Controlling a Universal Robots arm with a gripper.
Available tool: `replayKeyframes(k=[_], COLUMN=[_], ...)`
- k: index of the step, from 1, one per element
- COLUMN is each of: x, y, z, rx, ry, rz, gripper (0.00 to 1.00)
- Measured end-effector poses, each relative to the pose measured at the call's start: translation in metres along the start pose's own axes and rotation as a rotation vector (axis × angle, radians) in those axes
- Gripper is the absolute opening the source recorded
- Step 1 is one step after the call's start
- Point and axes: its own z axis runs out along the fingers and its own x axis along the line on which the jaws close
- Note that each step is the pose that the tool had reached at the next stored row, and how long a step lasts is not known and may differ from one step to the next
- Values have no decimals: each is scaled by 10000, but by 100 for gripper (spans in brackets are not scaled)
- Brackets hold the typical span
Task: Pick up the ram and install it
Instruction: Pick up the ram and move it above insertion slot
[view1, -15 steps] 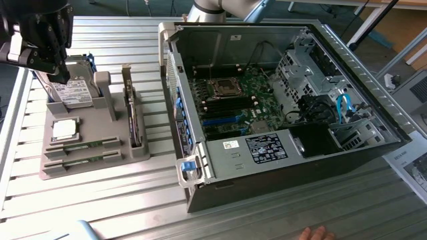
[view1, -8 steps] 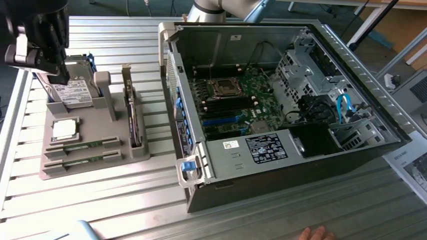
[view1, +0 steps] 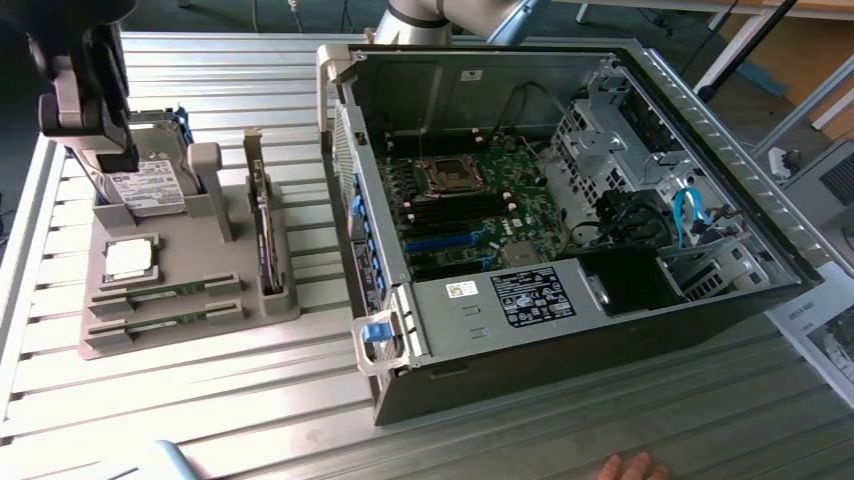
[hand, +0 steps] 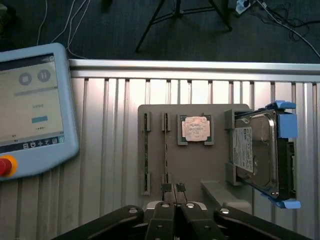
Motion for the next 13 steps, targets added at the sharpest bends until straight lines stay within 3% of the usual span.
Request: replayKeyframes(k=[2, 6, 10, 13], x=[0, 0, -1, -1], y=[0, 0, 6, 9], z=[0, 0, 1, 1], rx=[6, 16, 160, 231], ry=[32, 38, 66, 84], rz=[-360, -413, -562, -650], gripper=[10, 10, 10, 10])
